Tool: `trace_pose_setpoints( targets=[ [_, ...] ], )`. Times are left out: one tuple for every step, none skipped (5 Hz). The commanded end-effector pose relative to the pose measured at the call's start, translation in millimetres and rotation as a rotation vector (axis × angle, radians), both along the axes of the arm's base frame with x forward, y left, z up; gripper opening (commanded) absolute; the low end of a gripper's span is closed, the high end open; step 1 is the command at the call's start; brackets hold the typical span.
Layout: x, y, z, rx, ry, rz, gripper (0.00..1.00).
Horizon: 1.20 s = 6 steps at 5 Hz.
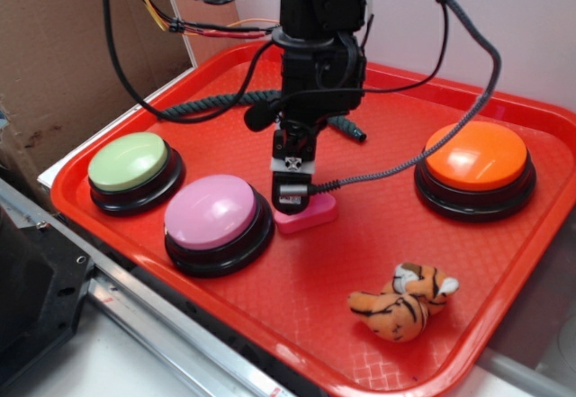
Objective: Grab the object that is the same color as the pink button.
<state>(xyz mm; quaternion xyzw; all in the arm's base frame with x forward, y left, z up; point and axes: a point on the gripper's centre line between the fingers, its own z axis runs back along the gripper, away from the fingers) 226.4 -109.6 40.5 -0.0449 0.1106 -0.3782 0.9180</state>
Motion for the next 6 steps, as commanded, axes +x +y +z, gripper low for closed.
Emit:
trace_pose_setpoints(
  targets=[
    [-7, -2, 20, 0.02, -0.037, 0.04, 0.0],
    [-1, 24, 70, 0.026, -0.147, 0.291, 0.0],
    [-3, 63, 120, 0.038, -0.206, 0.541, 0.0],
    [-15, 89, 168, -0.013, -0.319, 0.727, 0.0],
    [-17, 93, 217, 0.019, -0.377, 0.707, 0.0],
    [-18, 83, 267, 0.058, -0.392, 0.643, 0.0]
  ],
)
